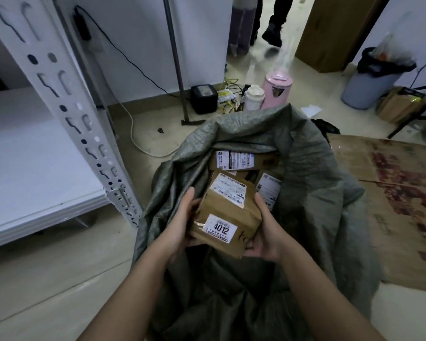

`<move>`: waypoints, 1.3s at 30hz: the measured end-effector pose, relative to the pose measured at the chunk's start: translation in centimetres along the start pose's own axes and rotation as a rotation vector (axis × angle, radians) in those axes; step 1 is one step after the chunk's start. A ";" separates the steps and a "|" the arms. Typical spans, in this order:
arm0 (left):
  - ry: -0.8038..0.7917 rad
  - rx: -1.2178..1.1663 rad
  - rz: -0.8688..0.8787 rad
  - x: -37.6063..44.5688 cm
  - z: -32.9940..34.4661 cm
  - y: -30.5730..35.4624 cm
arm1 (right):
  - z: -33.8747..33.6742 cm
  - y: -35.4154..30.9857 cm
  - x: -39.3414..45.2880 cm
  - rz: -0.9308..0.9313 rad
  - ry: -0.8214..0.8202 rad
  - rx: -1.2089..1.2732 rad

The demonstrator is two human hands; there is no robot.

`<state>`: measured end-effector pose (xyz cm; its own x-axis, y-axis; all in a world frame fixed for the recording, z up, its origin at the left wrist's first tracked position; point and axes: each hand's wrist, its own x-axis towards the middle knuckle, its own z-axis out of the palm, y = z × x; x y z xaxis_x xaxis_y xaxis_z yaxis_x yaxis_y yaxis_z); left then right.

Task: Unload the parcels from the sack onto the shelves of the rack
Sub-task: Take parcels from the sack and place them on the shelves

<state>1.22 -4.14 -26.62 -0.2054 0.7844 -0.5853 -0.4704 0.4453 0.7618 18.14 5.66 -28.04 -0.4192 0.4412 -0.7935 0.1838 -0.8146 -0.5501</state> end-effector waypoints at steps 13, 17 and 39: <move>0.103 -0.030 0.319 -1.1 0.5 0.5 | 1.6 1.4 -0.1 0.048 -0.145 0.391; 0.114 -0.028 0.446 -1.3 0.8 1.2 | 1.6 2.1 0.4 -0.056 -0.112 0.486; -0.090 0.186 0.123 -0.6 0.6 -0.1 | 0.9 -0.2 1.6 -0.874 0.421 -0.092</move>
<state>1.90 -4.37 -26.21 -0.1701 0.8694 -0.4639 -0.2787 0.4091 0.8689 16.65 6.21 -28.99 -0.0919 0.9892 -0.1142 0.0358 -0.1113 -0.9931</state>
